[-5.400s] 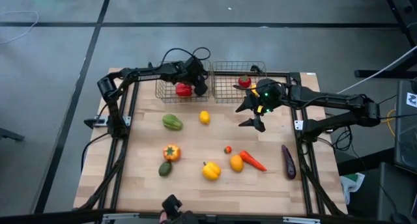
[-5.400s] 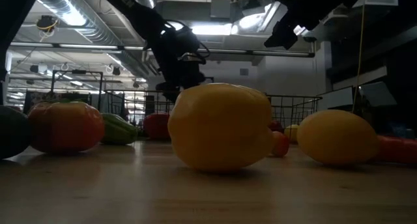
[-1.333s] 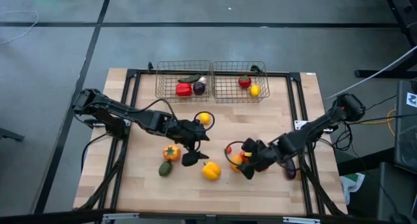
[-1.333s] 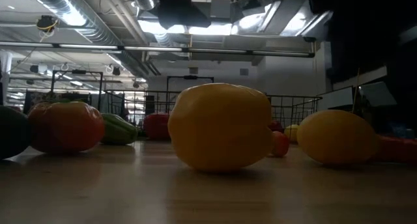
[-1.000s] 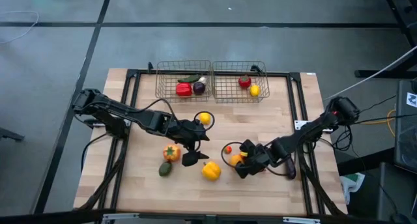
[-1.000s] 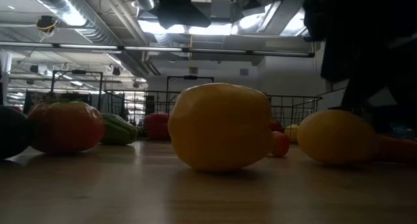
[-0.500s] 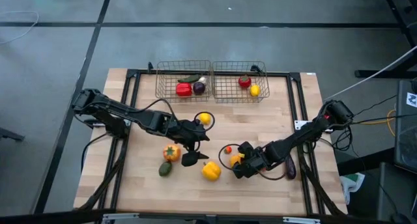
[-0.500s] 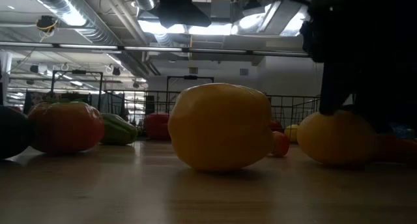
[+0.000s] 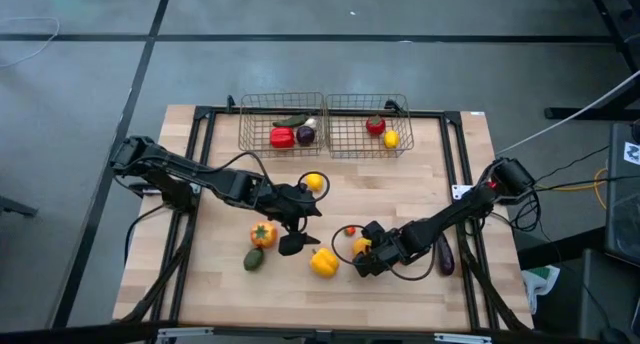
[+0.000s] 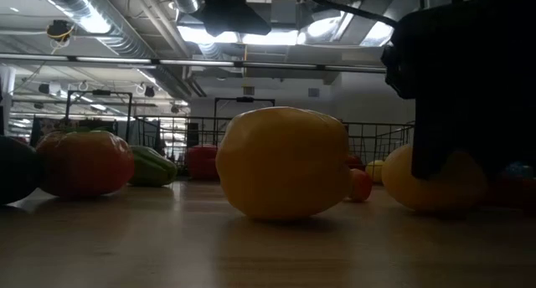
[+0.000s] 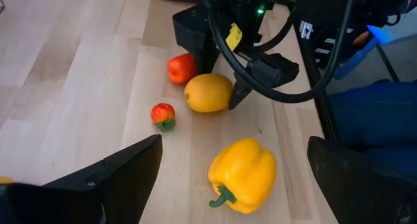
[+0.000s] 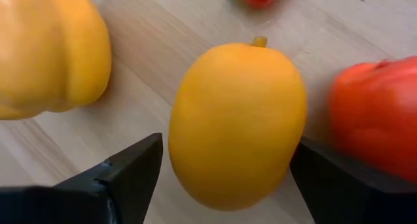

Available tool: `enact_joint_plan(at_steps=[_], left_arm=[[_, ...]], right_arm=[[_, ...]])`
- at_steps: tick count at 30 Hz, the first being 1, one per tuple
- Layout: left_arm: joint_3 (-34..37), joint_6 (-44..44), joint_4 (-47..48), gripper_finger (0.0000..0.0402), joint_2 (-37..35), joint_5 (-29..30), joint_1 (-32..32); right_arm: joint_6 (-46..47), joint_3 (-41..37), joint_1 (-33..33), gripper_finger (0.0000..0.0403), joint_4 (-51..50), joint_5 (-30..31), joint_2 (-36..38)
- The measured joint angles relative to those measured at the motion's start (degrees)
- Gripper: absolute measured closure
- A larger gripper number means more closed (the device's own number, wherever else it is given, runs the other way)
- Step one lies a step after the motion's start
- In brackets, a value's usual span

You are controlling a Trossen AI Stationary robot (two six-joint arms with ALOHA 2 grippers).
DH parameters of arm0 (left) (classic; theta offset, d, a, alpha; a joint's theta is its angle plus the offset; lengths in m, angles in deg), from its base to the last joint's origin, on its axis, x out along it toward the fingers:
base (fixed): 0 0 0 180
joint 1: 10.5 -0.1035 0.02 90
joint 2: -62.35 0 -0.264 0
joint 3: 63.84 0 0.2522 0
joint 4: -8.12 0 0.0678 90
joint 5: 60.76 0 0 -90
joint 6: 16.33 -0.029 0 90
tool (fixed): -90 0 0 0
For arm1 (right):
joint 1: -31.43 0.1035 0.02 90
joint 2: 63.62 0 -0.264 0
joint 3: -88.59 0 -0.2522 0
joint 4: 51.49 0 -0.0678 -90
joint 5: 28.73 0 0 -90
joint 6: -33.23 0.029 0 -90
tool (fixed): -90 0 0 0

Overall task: Sort produce into baskets
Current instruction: Put the yellow passion fruit into the right golden wire basket

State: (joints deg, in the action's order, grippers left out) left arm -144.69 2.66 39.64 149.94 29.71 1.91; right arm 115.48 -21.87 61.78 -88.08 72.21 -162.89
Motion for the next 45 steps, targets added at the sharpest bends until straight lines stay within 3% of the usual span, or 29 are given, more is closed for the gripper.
enact_joint_plan(at_steps=[11, 17, 26, 35, 45], left_arm=[[0.0, -1.9, 0.0, 0.0024, 0.0, 0.0, 0.0], [0.0, -4.0, 0.0, 0.0024, 0.0, 0.0, 0.0], [0.0, -4.2, 0.0, 0.0024, 0.0, 0.0, 0.0], [0.0, -3.0, 1.4, 0.0024, -2.5, 0.0, -2.5], [0.0, -4.4, 8.0, 0.0024, -8.7, 2.6, -7.0]], right_arm=[[0.0, 0.0, 0.0, 0.0166, 0.9, 0.5, 0.0], [-0.7, 0.5, 0.0, 0.0162, 2.1, 0.5, 0.0], [-9.5, 6.1, -0.8, 0.0164, 0.8, 0.2, 0.0], [-24.1, 18.2, -6.0, 0.016, -16.1, 0.4, 0.0], [-41.6, 34.5, -15.9, 0.016, -39.4, 11.4, 0.1]])
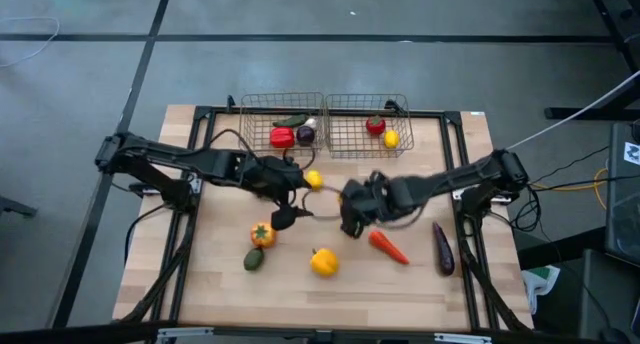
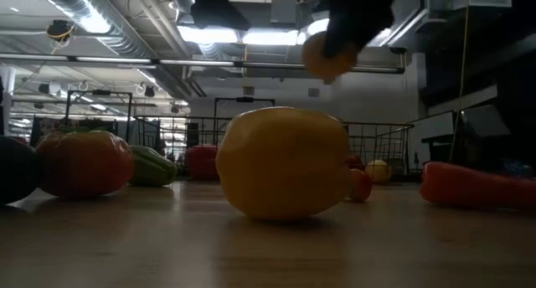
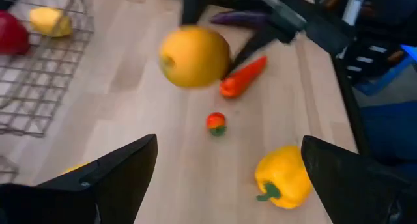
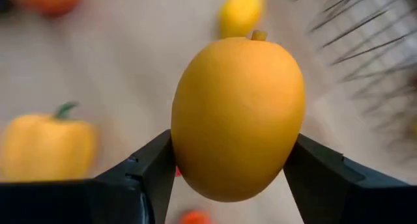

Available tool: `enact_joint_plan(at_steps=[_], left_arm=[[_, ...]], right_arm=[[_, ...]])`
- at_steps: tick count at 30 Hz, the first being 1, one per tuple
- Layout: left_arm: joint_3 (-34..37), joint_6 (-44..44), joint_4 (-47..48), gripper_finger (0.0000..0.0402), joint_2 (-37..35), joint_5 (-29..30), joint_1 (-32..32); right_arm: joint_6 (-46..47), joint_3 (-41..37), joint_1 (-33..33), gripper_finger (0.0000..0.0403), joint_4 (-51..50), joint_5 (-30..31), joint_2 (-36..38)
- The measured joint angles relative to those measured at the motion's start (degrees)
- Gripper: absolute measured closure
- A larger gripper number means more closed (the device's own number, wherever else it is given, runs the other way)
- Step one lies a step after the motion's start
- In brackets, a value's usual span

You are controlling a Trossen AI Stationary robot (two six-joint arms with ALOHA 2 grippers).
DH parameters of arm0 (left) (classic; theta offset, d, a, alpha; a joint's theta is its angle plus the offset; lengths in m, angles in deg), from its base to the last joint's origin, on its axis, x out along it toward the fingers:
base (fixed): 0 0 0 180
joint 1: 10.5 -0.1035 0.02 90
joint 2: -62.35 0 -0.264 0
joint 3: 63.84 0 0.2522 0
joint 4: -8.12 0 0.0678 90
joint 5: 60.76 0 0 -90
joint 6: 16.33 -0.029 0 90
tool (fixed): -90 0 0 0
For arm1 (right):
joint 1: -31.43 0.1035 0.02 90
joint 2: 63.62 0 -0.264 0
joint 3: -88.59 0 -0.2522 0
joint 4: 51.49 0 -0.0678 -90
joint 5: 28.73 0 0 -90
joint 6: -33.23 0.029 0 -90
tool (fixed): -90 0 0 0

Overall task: Sort produce into baskets
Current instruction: Put the yellow passion fruit into the right golden wire basket

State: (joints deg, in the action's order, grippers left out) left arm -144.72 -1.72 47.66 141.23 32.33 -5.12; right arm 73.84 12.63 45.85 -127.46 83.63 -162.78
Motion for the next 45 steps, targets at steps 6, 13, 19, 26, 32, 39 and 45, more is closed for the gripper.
enact_joint_plan(at_steps=[6, 13, 19, 26, 32, 39, 45], left_arm=[[0.0, -1.6, 0.4, 0.0024, -0.7, 0.3, -2.1], [0.0, -1.8, 0.4, 0.0024, -0.7, 0.3, -3.0], [0.0, -1.8, 0.4, 0.0025, -0.7, 0.3, -3.0], [0.0, -1.8, 0.3, 0.0025, -0.7, 0.5, -3.0], [0.0, -1.8, 0.2, 0.0025, -0.6, 0.6, -3.0], [0.0, -2.9, 0.2, 0.0025, -0.6, 0.6, -3.0], [0.0, -3.5, 0.2, 0.0025, -0.6, 0.6, -3.0]], right_arm=[[-12.0, 5.1, -9.1, 0.016, -4.7, 4.9, 0.0], [-23.9, 5.5, -21.8, 0.0159, -5.6, 5.6, 0.0], [-35.2, 5.5, -33.3, 0.0159, -4.8, -0.4, 0.0], [-42.2, 2.7, -44.3, 0.0159, 3.1, -13.4, -0.2], [-45.5, -1.3, -49.9, 0.0159, 13.2, -15.5, -0.4], [-45.5, -4.9, -52.7, 0.0159, 20.6, -15.6, -0.4], [-45.4, -8.3, -52.8, 0.0159, 21.9, -19.0, -0.4]])
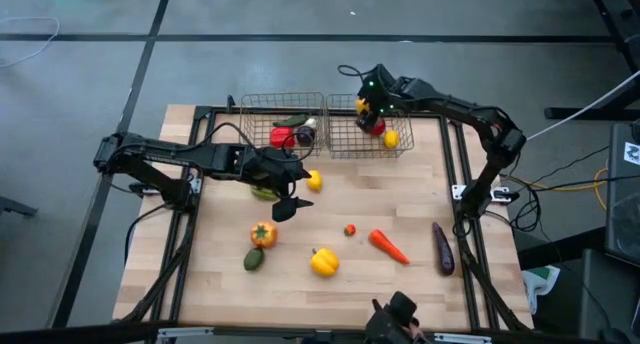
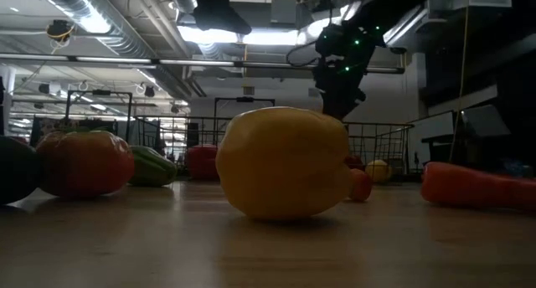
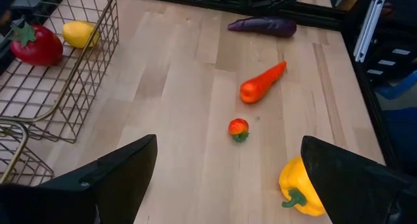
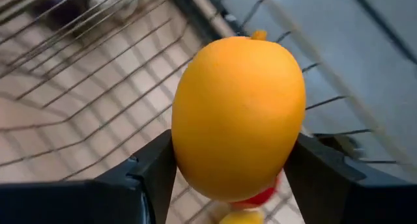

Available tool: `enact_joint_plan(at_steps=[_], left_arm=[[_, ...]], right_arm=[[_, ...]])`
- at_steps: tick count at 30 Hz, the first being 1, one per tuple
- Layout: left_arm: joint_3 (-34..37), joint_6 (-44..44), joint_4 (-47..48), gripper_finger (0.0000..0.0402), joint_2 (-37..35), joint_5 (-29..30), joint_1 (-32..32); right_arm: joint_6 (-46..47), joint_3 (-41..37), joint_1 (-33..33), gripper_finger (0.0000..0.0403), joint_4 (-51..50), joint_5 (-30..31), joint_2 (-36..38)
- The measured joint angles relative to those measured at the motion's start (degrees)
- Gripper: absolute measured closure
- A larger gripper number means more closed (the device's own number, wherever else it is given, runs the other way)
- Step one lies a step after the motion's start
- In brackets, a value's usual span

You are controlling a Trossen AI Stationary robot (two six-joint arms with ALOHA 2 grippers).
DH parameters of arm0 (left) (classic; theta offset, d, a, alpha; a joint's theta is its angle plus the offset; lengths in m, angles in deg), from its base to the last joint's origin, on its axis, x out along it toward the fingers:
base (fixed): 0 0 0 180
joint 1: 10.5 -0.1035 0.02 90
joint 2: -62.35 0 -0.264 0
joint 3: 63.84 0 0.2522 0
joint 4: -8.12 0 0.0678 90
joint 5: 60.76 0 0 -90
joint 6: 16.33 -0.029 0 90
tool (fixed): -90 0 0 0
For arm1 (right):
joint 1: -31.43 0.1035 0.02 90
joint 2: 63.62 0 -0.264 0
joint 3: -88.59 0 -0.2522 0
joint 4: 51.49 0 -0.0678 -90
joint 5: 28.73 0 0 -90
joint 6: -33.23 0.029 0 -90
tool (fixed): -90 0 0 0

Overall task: Sort produce into baskets
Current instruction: Put the yellow passion fruit into the right golden wire basket

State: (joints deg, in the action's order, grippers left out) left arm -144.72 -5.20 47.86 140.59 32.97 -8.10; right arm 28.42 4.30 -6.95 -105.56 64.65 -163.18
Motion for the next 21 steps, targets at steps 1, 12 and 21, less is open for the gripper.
enact_joint_plan(at_steps=[1, 12, 21], left_arm=[[0.0, 0.0, 0.0, 0.0025, 0.0, 0.0, 0.0], [0.0, 0.0, 0.0, 0.0025, 0.0, 0.0, 0.0], [0.0, 0.0, 0.0, 0.0025, 0.0, 0.0, 0.0]], right_arm=[[0.0, -0.7, 0.1, 0.0159, 0.3, -1.1, 0.0], [0.0, -7.5, 0.1, 0.0159, 4.5, -2.6, 0.0], [1.9, -8.0, 0.1, 0.014, 4.3, -2.6, 0.0]])
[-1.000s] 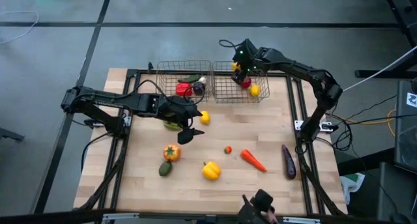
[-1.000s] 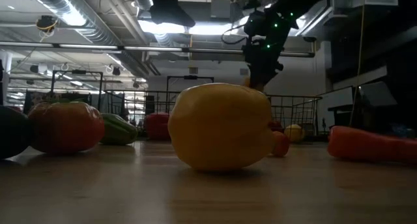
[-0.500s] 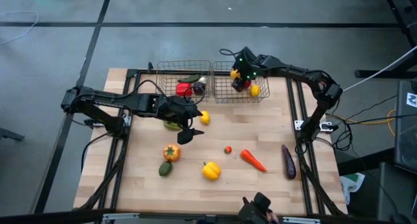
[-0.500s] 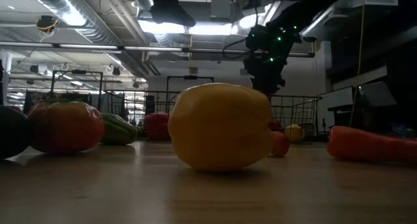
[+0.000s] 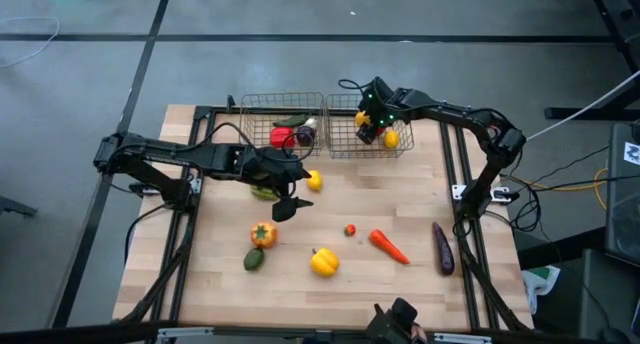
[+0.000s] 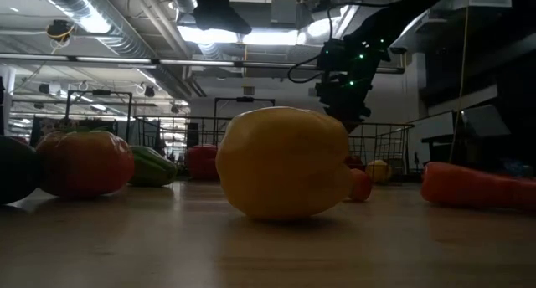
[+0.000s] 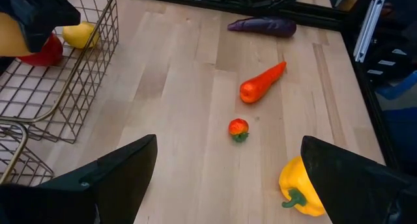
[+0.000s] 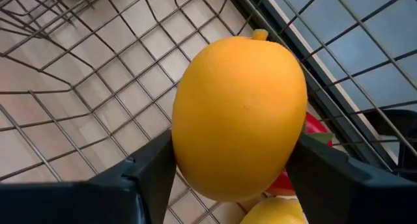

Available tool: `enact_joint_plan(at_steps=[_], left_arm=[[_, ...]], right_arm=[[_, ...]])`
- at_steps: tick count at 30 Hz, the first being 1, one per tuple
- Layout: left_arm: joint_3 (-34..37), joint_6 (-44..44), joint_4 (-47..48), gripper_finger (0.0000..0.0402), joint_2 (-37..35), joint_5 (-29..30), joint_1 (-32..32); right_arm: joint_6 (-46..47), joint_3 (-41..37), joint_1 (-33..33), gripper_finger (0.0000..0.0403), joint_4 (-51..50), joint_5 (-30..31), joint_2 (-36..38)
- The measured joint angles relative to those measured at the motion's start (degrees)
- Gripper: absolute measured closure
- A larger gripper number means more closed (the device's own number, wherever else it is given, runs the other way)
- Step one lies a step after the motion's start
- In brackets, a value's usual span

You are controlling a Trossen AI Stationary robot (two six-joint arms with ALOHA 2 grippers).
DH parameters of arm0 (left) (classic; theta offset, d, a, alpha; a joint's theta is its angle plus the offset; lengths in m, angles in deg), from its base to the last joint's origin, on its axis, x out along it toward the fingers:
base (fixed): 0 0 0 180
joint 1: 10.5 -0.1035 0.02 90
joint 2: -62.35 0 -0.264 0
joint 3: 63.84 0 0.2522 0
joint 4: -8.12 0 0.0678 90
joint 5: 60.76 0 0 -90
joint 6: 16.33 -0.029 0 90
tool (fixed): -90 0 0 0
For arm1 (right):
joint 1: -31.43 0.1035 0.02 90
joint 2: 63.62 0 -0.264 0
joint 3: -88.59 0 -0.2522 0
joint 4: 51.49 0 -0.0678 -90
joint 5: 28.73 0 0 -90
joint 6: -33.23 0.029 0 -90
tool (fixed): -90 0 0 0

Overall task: Sort produce into baskets
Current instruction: Put the yellow passion fruit into the right golden wire basket, then put the orange tomato into the right golden wire basket

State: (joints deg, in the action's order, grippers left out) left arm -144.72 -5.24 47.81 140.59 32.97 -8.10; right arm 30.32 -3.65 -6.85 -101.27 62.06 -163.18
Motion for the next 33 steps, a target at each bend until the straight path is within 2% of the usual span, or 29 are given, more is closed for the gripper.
enact_joint_plan(at_steps=[9, 21, 33], left_arm=[[0.0, 0.0, 0.0, 0.0024, 0.0, 0.0, 0.0], [0.0, -1.5, 1.4, 0.0024, 0.0, 0.0, 0.0], [0.0, -2.2, 12.2, 0.0024, 0.0, 0.0, 0.3]], right_arm=[[0.1, 0.0, 0.0, 0.0082, 0.0, 0.0, 0.0], [-0.4, 0.0, 0.0, 0.0078, 0.1, 0.0, 0.0], [-0.4, 0.0, 0.0, 0.0078, 0.1, 0.0, 0.0]])
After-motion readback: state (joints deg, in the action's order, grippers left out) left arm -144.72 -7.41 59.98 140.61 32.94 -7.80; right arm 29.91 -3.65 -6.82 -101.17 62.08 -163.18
